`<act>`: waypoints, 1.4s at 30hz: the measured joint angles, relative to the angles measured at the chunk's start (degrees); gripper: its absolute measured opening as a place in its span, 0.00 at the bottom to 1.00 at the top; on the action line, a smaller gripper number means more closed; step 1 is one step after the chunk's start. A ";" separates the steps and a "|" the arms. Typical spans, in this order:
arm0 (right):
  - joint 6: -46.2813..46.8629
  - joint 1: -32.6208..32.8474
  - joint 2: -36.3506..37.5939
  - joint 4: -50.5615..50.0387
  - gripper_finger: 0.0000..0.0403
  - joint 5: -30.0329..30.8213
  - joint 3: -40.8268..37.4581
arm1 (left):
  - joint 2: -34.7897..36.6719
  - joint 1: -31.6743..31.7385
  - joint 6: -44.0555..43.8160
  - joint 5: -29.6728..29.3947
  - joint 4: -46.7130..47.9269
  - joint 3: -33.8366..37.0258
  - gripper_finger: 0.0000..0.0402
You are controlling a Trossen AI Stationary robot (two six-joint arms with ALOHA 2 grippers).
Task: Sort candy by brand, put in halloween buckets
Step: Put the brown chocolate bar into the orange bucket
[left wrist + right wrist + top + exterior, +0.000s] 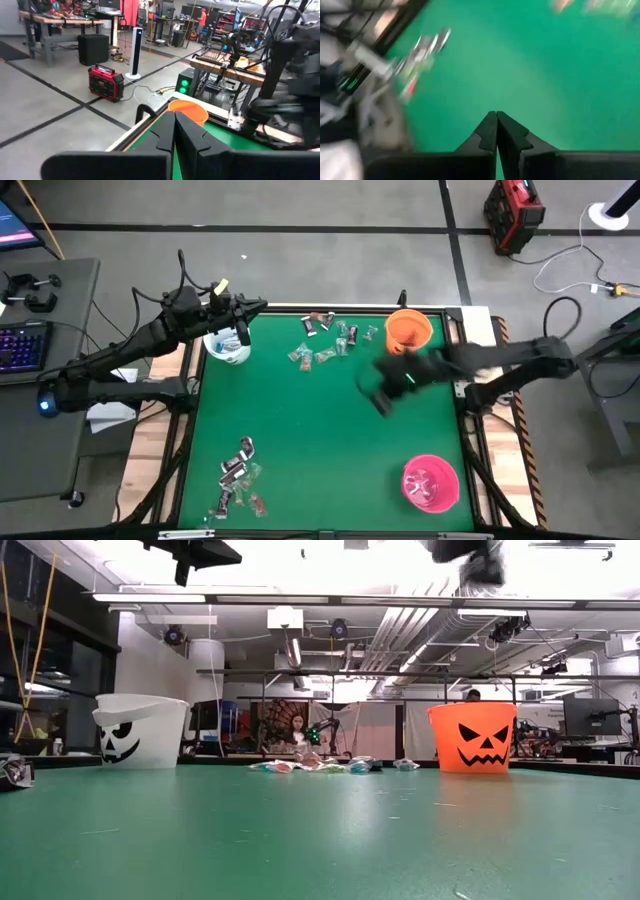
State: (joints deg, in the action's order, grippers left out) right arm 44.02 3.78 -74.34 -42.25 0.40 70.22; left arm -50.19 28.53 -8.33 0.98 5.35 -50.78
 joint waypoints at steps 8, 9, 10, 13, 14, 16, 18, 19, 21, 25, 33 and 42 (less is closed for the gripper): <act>-14.19 -21.99 -15.80 16.99 0.01 -3.53 0.67 | 0.52 -0.09 -4.18 7.64 1.62 0.00 0.00; -14.52 -24.07 -18.01 16.98 0.03 -4.25 1.88 | 0.60 -0.09 -4.74 7.77 2.27 0.00 0.00; -14.69 -25.95 -20.24 16.78 0.05 -5.12 3.46 | 0.63 -0.09 -4.93 7.83 2.55 0.00 0.00; -17.16 -30.58 -27.08 13.77 0.17 -8.55 10.72 | 0.70 -0.13 -5.06 7.90 3.87 0.00 0.00; -18.98 -31.74 -29.44 12.14 0.22 -9.22 14.24 | 0.70 -0.13 -5.06 7.90 4.11 0.00 0.00; -23.63 -33.84 -33.96 6.65 0.31 -8.91 22.07 | 0.72 -0.13 -5.06 7.97 4.15 0.00 0.00; -25.93 -35.86 -39.23 -1.72 0.40 -5.72 31.11 | 0.74 -0.13 -5.04 8.73 4.30 0.00 0.00; -25.99 -36.94 -41.96 -6.23 0.44 -3.98 35.29 | 0.72 -0.13 -5.04 9.51 4.42 0.00 0.00; -24.14 -38.97 -47.66 -14.74 0.49 -2.38 42.92 | 0.72 -0.13 -5.04 10.79 4.44 0.00 0.00; -19.21 -41.55 -56.68 -24.49 0.54 -3.02 54.14 | 0.72 -0.13 -5.06 10.96 4.88 0.00 0.00; -11.07 -42.59 -66.48 -31.82 0.54 -2.01 64.76 | 0.72 -0.13 -5.15 10.94 5.42 0.00 0.00; -6.64 -42.99 -67.13 -36.34 0.53 -0.22 58.40 | 0.72 -0.13 -6.59 10.81 5.62 0.00 0.00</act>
State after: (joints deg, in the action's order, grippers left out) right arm 37.37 -39.21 -141.47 -78.59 0.18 128.61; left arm -49.47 28.40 -14.92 11.79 10.96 -50.78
